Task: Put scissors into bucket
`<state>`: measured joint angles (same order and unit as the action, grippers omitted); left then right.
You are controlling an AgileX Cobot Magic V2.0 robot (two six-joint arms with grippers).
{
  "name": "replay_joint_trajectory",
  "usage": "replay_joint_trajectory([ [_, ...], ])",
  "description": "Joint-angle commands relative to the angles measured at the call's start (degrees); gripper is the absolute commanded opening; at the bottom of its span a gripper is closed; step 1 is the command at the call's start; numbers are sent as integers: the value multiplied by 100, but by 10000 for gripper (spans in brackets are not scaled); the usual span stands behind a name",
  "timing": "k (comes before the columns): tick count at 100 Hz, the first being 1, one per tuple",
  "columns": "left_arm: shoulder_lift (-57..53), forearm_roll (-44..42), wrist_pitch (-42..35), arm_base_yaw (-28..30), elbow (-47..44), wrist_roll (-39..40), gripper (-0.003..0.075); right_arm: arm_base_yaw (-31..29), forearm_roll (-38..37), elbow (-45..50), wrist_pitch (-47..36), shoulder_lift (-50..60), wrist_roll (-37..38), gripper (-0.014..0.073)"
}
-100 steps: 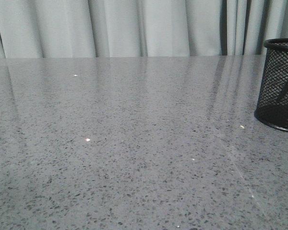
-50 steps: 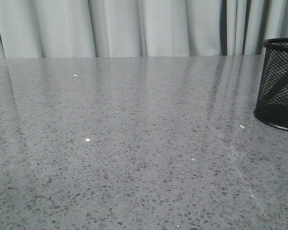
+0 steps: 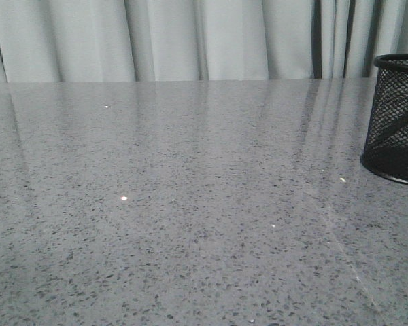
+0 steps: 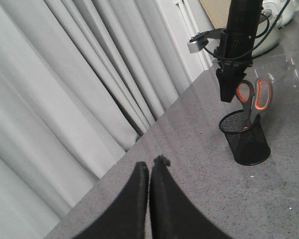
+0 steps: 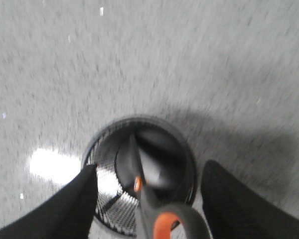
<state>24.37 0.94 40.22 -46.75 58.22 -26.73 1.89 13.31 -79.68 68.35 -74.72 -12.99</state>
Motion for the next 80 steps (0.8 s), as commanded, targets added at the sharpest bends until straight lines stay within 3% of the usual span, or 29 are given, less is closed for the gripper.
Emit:
replay_joint_trajectory([
  [1, 76, -50, -537, -25, 111, 89, -20, -4, -24, -578, -423, 138, -126, 406],
  [11, 36, -499, -911, -25, -105, 664, -20, -4, 191, -939, -398, 197, -126, 313],
  [26, -219, -1279, -1546, -25, -863, 1683, -20, -4, 836, -625, -596, 765, -303, -72],
  [56, -1133, -1359, -3058, -25, -2898, 2290, -20, -4, 1112, 2409, -2405, 3850, -1367, -46],
  [80, -1211, -1018, -3707, -25, -3845, 2320, -20, -4, 1029, 4583, -3318, 6413, -1509, -46],
])
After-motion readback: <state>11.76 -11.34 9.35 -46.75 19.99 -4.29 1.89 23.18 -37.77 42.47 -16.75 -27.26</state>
